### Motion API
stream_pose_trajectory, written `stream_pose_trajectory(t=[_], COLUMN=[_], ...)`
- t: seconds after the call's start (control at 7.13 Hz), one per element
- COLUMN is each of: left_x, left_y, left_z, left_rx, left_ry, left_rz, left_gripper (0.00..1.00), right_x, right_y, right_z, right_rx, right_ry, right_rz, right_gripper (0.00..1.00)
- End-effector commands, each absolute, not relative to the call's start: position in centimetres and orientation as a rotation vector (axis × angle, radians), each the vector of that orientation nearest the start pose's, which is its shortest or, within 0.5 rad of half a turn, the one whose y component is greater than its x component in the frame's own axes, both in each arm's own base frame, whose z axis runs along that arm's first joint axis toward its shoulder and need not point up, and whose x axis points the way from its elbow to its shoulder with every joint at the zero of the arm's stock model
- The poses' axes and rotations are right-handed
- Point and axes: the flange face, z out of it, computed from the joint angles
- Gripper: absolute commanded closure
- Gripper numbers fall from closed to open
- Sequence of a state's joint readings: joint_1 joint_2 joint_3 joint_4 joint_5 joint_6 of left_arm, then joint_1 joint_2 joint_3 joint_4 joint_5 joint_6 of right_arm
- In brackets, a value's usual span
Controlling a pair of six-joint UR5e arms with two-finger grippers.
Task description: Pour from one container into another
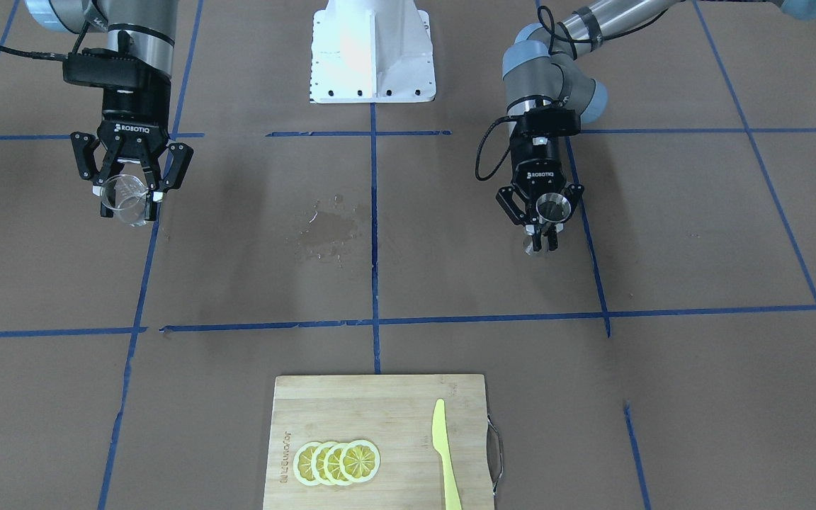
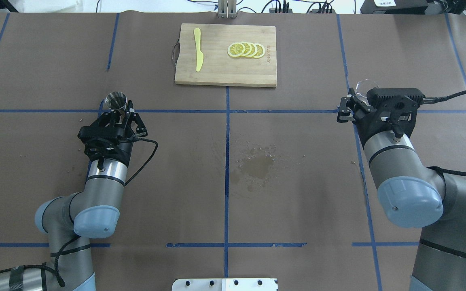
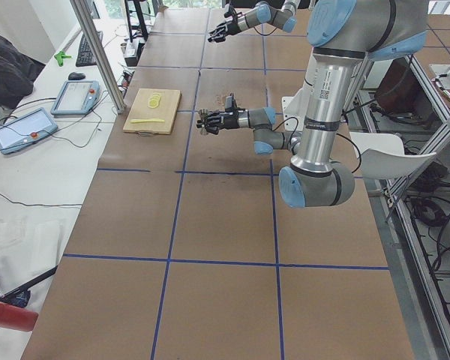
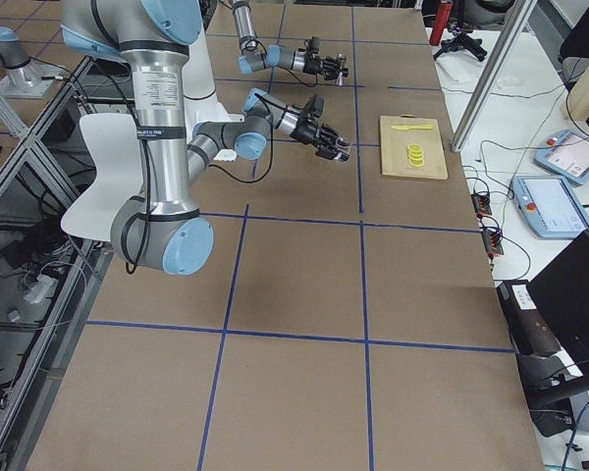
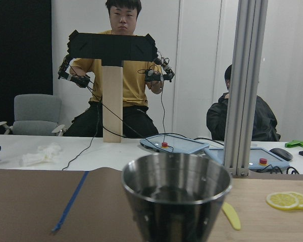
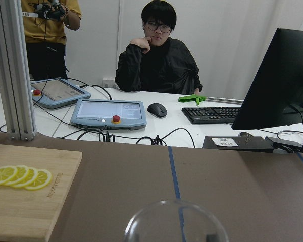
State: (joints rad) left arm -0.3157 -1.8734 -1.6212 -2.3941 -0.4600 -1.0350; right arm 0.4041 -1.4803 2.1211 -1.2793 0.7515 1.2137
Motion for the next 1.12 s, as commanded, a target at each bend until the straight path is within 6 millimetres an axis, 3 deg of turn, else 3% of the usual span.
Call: stream_pose_trajectory(t=[0.0, 0.14, 0.42, 0.7, 0.84, 0.98], left_x=[45.1, 43.0, 41.1, 41.4, 41.9, 41.8], left_y=[-40.7, -41.1, -41.4, -41.7, -41.7, -41.1], left_z=[37.9, 41.1, 43.9, 46.8, 48.1, 47.7], left_rx=[1.271, 1.256, 1.240, 1.163, 1.074, 0.960], left_ry=[0.409, 0.383, 0.374, 0.350, 0.329, 0.292], left_rz=[-0.426, -0.463, -0.518, -0.630, -0.666, -0.690], left_gripper=[1.00, 1.00, 1.00, 1.00, 1.00, 1.00], right_x=[-34.8, -34.8, -34.8, -34.9, -35.0, -34.5], right_y=[-37.3, -37.2, -37.3, -37.3, -37.3, -37.1], right_z=[31.2, 31.0, 31.2, 32.4, 34.5, 35.3], right_rx=[1.030, 1.030, 1.030, 1.012, 0.992, 0.989], right_ry=[-0.538, -0.541, -0.536, -0.517, -0.498, -0.483], right_rz=[0.426, 0.426, 0.426, 0.412, 0.435, 0.439], right_gripper=[1.00, 1.00, 1.00, 1.00, 1.00, 1.00])
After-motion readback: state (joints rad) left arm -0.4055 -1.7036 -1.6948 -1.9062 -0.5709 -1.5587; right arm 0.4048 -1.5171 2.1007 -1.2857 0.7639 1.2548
